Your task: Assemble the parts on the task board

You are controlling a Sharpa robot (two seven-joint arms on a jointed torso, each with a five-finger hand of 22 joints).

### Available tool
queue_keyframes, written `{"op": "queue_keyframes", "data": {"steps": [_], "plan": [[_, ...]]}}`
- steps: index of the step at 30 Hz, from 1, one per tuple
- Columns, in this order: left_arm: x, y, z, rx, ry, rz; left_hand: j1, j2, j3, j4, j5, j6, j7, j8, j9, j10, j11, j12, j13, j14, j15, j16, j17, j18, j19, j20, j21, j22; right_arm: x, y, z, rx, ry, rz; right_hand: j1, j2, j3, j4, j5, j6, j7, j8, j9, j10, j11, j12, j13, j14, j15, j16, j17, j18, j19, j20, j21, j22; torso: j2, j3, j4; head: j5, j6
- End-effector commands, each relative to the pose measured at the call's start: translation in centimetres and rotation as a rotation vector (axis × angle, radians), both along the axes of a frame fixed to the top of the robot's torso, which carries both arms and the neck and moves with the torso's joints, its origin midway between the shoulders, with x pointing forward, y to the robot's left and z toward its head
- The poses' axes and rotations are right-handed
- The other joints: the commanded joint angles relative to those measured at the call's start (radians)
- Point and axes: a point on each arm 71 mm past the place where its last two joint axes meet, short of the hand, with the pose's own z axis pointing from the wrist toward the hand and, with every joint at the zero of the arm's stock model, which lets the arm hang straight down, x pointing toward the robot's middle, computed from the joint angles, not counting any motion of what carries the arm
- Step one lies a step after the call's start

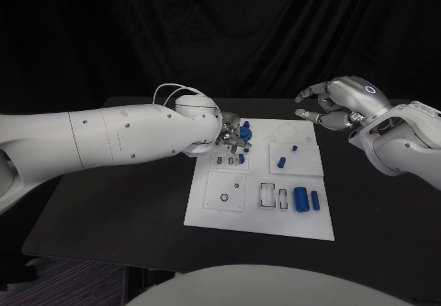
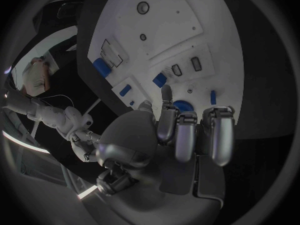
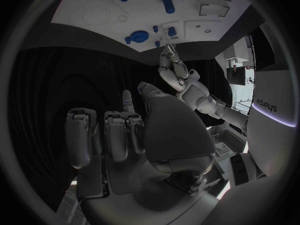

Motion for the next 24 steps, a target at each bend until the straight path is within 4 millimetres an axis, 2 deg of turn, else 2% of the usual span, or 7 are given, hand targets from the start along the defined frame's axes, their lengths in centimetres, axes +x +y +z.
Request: {"op": "queue_keyframes", "data": {"steps": [1,4,8,13,16,24], "plan": [[-0.2,-0.3,0.0,-0.011,-0.007,-0.001,0.000,-0.006,0.004,0.000,-0.007,0.008,0.001,-0.005,-0.001,0.147,-0.043,0.178,0.355,0.105,-0.007,0.003,0.263,-0.005,0.003,-0.001,-0.006,0.068,-0.1,0.0,0.0,0.002,-0.005,0.005,0.008,0.005,0.004,-0.002,0.006,0.008,0.001,0.006,-0.002,0.104,0.005,0.003,0.263,0.104,0.007,0.003,0.263,0.009,0.075,0.007,0.003,0.242,0.003,0.0005,0.0000,-0.001,0.000],[-0.3,-0.4,-0.1,-0.013,-0.008,-0.002,0.000,-0.005,0.007,0.000,-0.007,0.018,-0.001,-0.009,-0.001,0.147,-0.044,0.178,0.355,0.105,-0.008,0.003,0.263,-0.005,0.002,-0.002,-0.007,0.067,-0.1,0.0,0.0,0.001,-0.004,0.006,0.009,0.005,0.005,-0.003,0.007,0.008,0.001,0.005,-0.002,0.104,0.005,0.003,0.263,0.104,0.007,0.003,0.263,0.009,0.075,0.007,0.003,0.241,0.005,0.0009,-0.0027,0.002,0.000],[-0.2,-0.5,-0.3,-0.013,-0.005,-0.001,-0.002,-0.005,0.009,0.001,-0.010,0.026,-0.002,-0.013,-0.001,0.147,-0.045,0.178,0.355,0.105,-0.008,0.003,0.263,-0.005,0.002,-0.002,-0.008,0.067,-0.1,0.0,0.0,0.000,-0.002,0.006,0.009,0.005,0.005,-0.003,0.007,0.008,0.001,0.005,-0.002,0.104,0.005,0.003,0.263,0.104,0.007,0.003,0.263,0.009,0.075,0.007,0.003,0.241,0.005,-0.0005,-0.0015,0.002,0.000],[-0.3,-0.5,-0.8,-0.014,0.003,0.002,-0.002,-0.005,0.009,0.001,-0.010,0.026,-0.002,-0.014,-0.001,0.147,-0.045,0.178,0.355,0.105,-0.008,0.003,0.263,-0.004,0.002,-0.002,-0.008,0.067,-0.1,0.0,-0.1,0.000,-0.001,0.006,0.010,0.004,0.005,-0.004,0.010,0.009,0.001,0.005,-0.004,0.104,0.006,0.003,0.263,0.104,0.008,0.003,0.263,0.009,0.075,0.008,0.003,0.241,0.006,-0.0017,-0.0001,-0.004,0.000],[-0.3,-0.5,-1.0,-0.013,0.006,0.003,-0.001,-0.004,0.011,0.000,-0.008,0.028,-0.002,-0.018,-0.002,0.147,-0.046,0.178,0.355,0.105,-0.009,0.003,0.263,-0.004,0.002,-0.002,-0.008,0.067,-0.1,0.0,-0.1,-0.001,0.001,0.004,0.010,0.004,0.005,-0.004,0.010,0.009,0.001,0.005,-0.004,0.104,0.006,0.003,0.263,0.104,0.008,0.003,0.263,0.009,0.075,0.008,0.003,0.241,0.007,-0.0005,-0.0002,-0.008,0.000],[-0.2,-0.4,-1.3,-0.008,0.014,0.005,0.004,-0.006,0.018,-0.002,-0.002,0.037,-0.004,-0.030,-0.004,0.147,-0.047,0.178,0.355,0.105,-0.010,0.003,0.263,-0.004,0.002,-0.003,-0.009,0.067,0.0,-0.2,-0.1,-0.005,0.004,-0.002,0.010,0.004,0.006,-0.004,0.010,0.010,0.001,0.005,-0.004,0.104,0.006,0.003,0.263,0.104,0.008,0.003,0.263,0.009,0.075,0.008,0.002,0.241,0.003,0.0012,-0.0010,-0.008,0.000]]}}
